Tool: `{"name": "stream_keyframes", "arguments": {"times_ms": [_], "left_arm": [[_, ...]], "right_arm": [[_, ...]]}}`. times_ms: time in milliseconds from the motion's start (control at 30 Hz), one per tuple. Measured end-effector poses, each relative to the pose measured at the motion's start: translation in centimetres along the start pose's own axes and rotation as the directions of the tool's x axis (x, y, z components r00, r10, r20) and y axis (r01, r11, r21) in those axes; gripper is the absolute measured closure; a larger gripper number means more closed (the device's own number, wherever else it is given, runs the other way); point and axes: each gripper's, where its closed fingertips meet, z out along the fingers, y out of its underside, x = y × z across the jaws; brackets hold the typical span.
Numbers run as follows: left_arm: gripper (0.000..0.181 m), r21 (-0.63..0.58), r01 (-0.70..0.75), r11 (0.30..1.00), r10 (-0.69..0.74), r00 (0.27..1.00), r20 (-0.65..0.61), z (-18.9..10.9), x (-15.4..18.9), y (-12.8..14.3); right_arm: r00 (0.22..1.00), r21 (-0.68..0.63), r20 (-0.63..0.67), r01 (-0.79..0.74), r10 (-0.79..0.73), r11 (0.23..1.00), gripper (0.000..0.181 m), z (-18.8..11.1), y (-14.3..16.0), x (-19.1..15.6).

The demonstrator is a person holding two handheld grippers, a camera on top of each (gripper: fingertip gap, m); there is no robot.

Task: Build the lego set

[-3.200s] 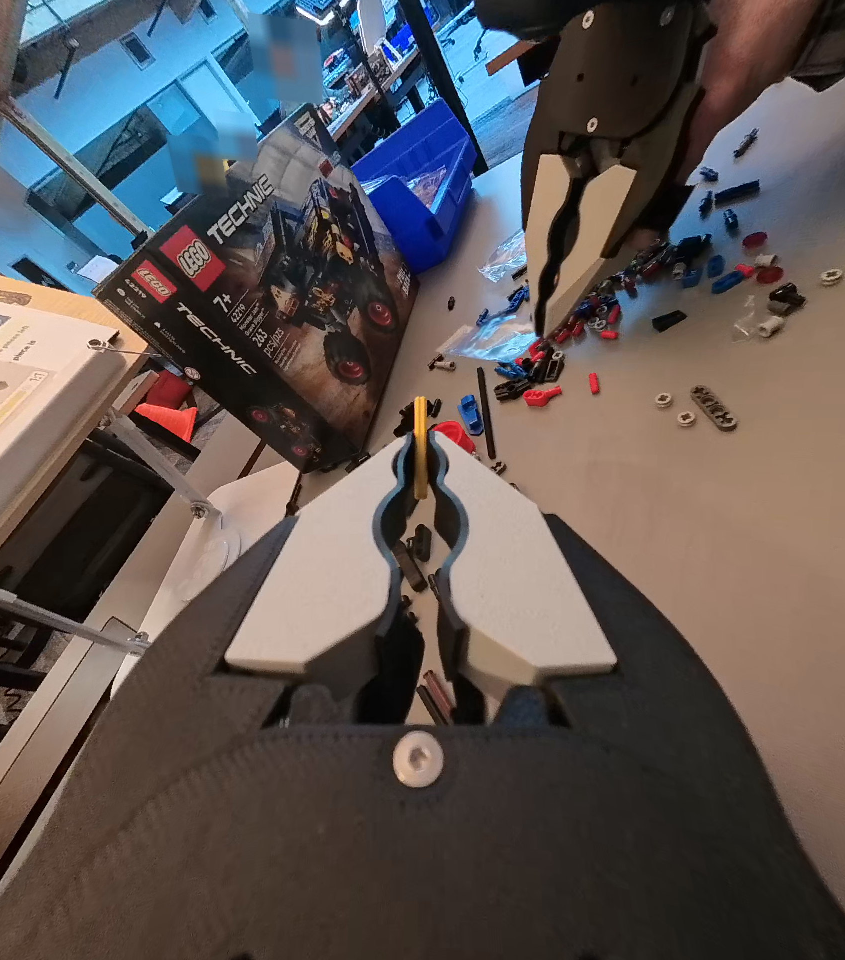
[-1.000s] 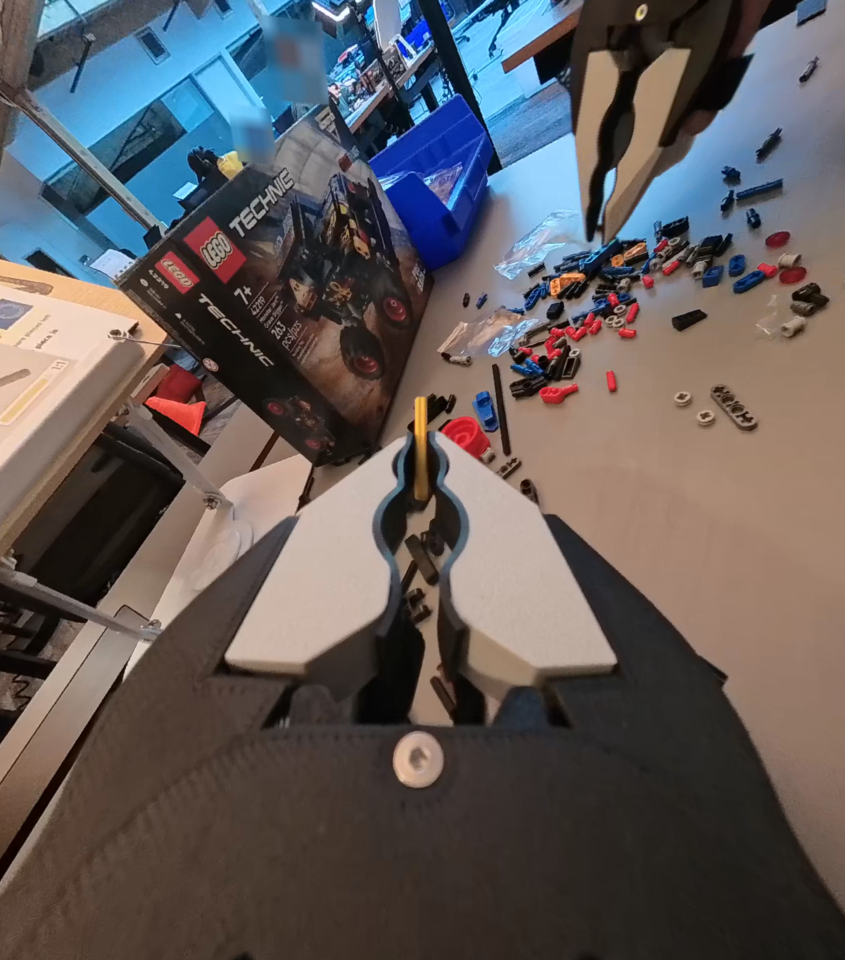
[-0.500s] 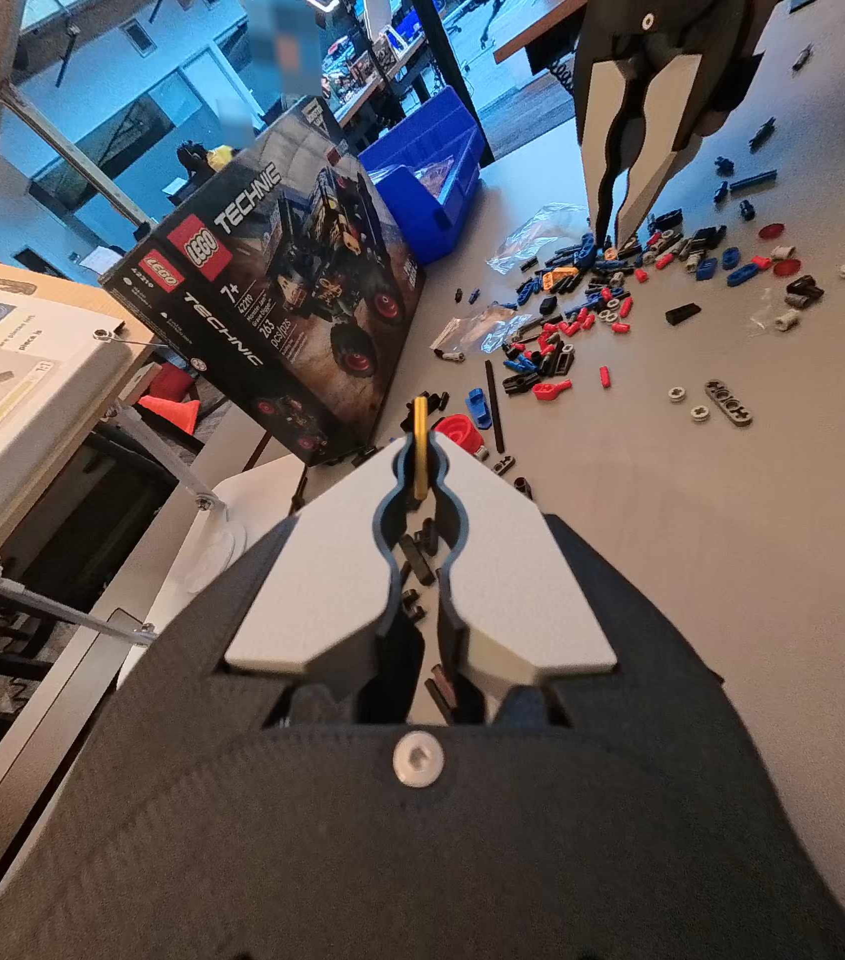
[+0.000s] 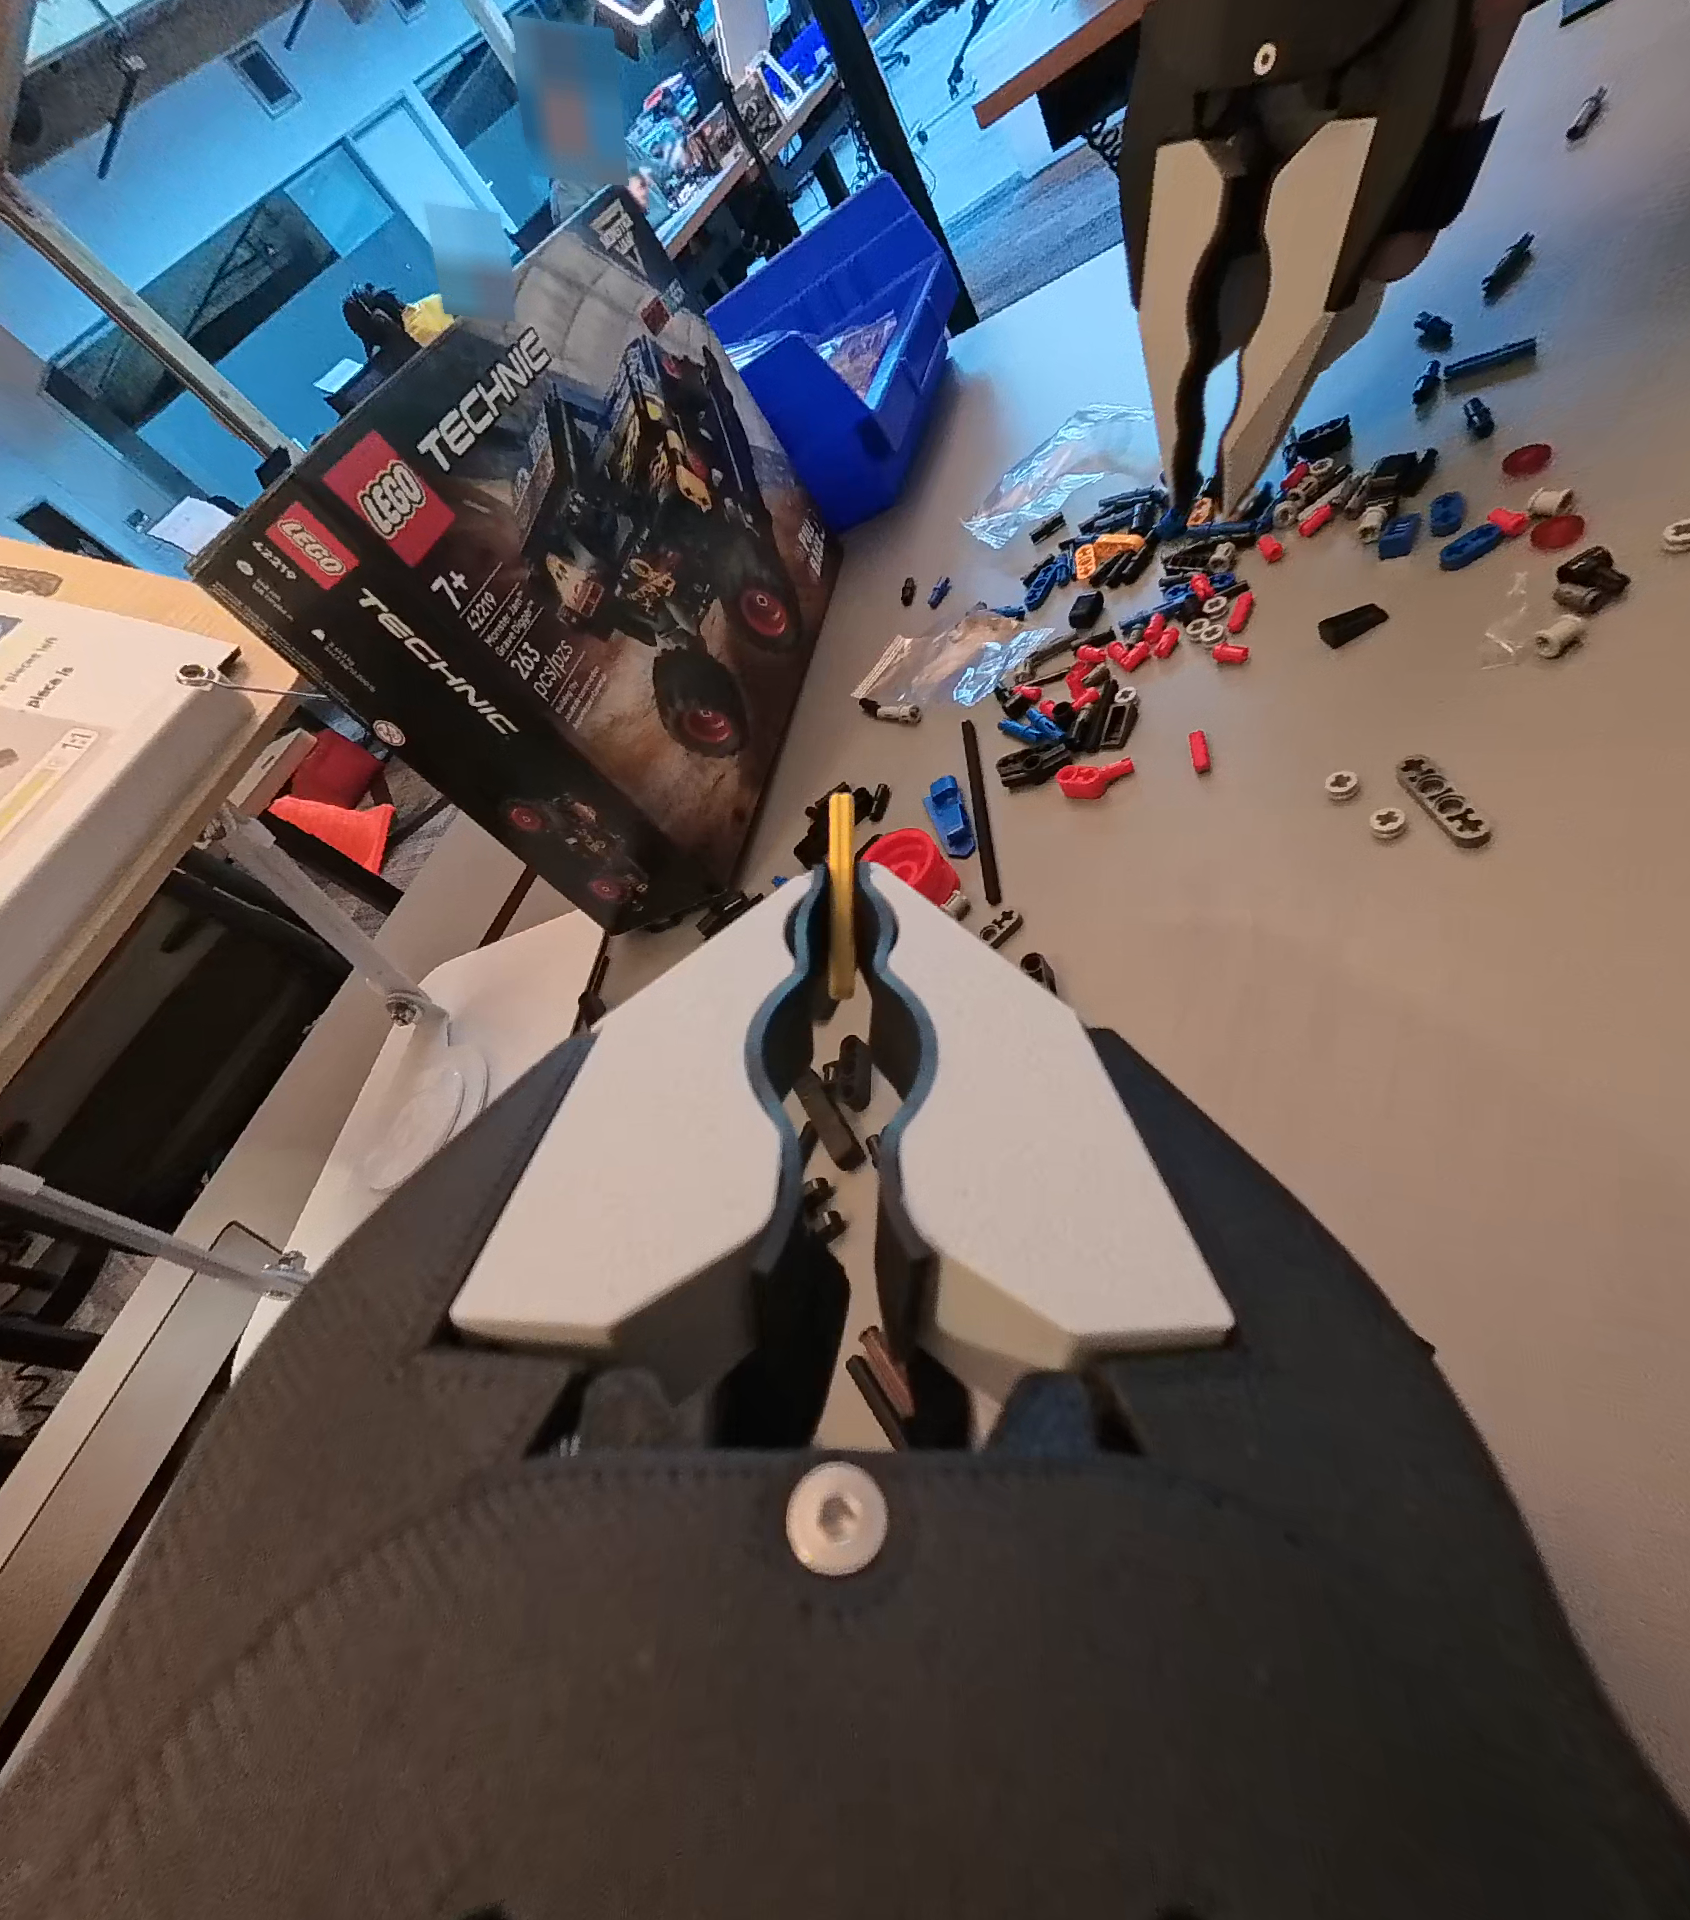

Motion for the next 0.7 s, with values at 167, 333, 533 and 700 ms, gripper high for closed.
{"name": "stream_keyframes", "arguments": {"times_ms": [167, 333, 533, 700], "left_arm": [[0.179, 0.000, 0.001, 1.000, -0.001, 1.000, -0.002, 0.0, 0.0, 0.0], [0.179, -0.002, -0.001, 1.000, 0.001, 1.000, -0.005, 0.0, 0.1, 0.1], [0.179, 0.000, -0.001, 1.000, 0.001, 1.000, -0.009, 0.0, 0.2, 0.0], [0.179, -0.003, -0.001, 1.000, 0.000, 1.000, -0.012, 0.0, 0.3, 0.1]], "right_arm": [[1.000, -0.002, 0.006, -0.004, 0.004, 1.000, 0.169, -0.2, 0.1, -0.3], [1.000, 0.015, -0.001, 0.005, -0.005, 1.000, 0.168, -0.7, -0.2, -0.2], [0.996, 0.105, -0.089, -0.003, 0.012, 0.995, 0.173, -2.2, -1.7, 2.9], [0.996, 0.063, -0.080, 0.041, -0.036, 0.997, 0.171, -0.7, -1.8, 3.8]]}}
